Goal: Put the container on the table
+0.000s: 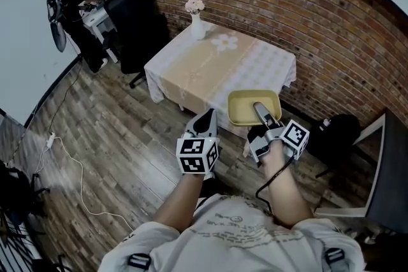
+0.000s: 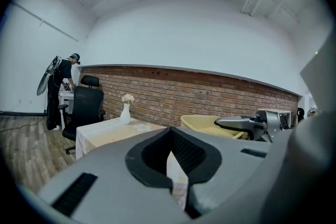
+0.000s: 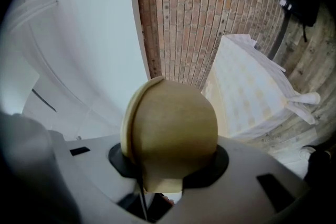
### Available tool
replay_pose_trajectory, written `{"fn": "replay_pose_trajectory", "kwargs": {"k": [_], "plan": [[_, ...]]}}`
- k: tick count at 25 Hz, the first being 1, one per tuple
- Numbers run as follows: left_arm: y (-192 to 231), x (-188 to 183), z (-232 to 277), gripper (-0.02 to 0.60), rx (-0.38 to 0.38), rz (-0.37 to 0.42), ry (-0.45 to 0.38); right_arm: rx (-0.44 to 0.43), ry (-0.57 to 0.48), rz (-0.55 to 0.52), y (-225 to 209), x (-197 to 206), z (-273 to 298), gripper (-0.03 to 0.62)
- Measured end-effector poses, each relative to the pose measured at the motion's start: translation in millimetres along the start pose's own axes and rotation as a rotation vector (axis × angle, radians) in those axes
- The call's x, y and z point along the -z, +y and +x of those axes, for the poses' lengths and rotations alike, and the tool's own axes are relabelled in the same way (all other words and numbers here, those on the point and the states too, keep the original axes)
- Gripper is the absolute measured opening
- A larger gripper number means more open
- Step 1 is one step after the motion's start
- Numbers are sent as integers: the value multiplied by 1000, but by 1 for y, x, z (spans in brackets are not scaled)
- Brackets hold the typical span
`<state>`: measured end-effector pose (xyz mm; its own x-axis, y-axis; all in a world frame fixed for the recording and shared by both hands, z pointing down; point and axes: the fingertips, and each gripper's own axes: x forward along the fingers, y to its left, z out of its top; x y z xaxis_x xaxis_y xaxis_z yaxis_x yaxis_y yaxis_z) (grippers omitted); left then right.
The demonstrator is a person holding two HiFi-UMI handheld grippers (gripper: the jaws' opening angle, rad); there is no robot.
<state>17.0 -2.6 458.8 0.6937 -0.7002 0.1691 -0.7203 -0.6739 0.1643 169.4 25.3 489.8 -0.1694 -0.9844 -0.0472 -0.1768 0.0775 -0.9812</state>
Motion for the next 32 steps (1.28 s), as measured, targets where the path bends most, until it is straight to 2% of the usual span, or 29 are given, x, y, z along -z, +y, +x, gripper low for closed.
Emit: {"fn": "replay_pose_trajectory", "kwargs": {"k": [7,18,32], "plan": [[59,-16,51,5,-7,-24,11,19,19,7,-7,-6,78,152],[154,-85,137,5,1,-29,26,33,20,7,18,-21,219,151],[178,-70,166,5,-27,-50,53,32,83,5,-7,-26,257,152]]}}
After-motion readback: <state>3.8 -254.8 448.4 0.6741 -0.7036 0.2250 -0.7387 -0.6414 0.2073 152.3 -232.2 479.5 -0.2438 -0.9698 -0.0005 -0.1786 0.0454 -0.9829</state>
